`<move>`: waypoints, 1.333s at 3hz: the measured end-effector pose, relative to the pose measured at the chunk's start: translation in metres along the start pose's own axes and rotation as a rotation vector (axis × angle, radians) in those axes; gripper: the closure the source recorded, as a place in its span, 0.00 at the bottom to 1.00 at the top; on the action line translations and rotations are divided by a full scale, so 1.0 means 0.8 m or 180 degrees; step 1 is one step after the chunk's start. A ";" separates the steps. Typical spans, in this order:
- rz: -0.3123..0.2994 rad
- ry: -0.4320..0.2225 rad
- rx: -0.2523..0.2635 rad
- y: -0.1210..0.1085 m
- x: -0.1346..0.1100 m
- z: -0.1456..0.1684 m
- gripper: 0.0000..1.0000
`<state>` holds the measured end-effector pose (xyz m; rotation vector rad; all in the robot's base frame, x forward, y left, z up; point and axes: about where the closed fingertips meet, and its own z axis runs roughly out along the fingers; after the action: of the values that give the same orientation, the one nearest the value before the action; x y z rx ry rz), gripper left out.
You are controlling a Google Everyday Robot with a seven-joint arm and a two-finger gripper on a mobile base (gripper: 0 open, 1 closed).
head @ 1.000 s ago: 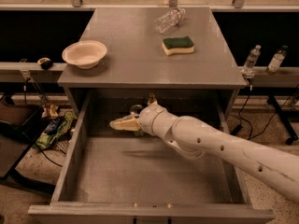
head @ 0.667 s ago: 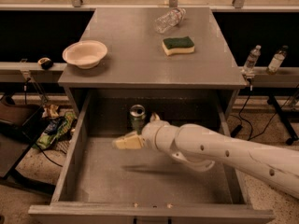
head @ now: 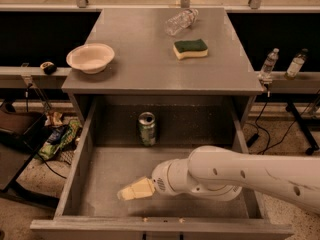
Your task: Place green can into top drawer
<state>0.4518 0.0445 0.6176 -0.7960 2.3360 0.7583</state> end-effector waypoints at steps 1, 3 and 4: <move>-0.0030 -0.0024 -0.0051 0.001 -0.004 0.007 0.00; -0.0649 -0.0585 -0.0106 -0.007 -0.104 -0.078 0.00; -0.0813 -0.0855 -0.0114 -0.016 -0.162 -0.161 0.00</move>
Offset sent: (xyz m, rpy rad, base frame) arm 0.0534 -0.0065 0.0691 0.0893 -0.2524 0.1319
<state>0.5074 -0.0020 0.7865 -0.9253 1.9443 0.7461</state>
